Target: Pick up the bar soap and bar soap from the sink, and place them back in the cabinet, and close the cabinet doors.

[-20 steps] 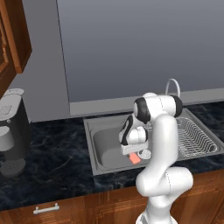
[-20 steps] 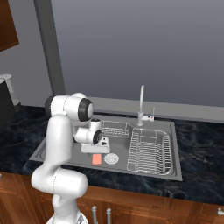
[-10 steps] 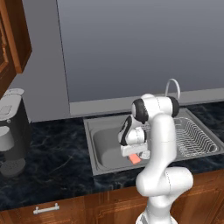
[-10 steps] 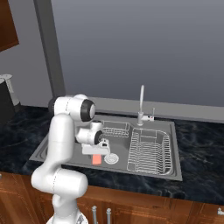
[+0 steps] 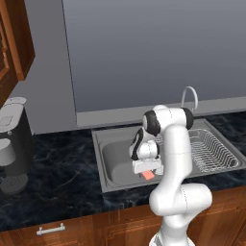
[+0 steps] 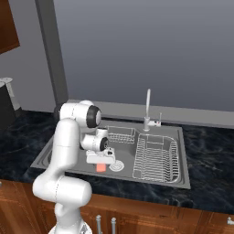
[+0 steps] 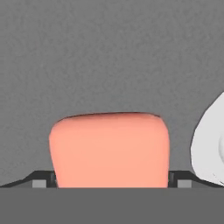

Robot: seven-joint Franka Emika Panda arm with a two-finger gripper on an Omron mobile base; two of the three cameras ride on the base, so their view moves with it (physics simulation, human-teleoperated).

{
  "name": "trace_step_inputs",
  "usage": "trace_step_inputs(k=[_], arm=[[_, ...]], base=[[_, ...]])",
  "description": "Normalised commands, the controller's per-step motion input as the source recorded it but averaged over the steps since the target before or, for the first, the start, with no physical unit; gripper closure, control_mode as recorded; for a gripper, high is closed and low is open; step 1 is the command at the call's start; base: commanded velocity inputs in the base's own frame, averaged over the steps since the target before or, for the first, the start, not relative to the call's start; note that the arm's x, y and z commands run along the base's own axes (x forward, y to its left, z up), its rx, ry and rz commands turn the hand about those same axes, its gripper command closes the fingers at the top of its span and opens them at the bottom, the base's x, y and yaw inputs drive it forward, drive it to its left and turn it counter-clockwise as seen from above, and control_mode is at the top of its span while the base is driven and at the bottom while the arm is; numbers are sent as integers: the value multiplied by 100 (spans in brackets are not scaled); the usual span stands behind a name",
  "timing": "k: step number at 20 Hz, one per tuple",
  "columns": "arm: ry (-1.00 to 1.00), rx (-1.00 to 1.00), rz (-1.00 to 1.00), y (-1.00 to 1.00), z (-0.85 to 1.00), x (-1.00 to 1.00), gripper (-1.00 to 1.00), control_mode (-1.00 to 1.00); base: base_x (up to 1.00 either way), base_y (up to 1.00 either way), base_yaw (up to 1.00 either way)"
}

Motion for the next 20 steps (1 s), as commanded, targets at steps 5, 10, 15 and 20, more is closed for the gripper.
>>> trace_step_inputs(k=[5,10,15,20], arm=[[7,0,0,0,-14,4,100,-100],[1,0,0,0,-2,1,100,-100],[0,0,0,-2,5,5,100,-100],[0,0,0,-9,60,3,100,-100]], base=[[0,0,0],[0,0,0],[0,0,0],[0,0,0]])
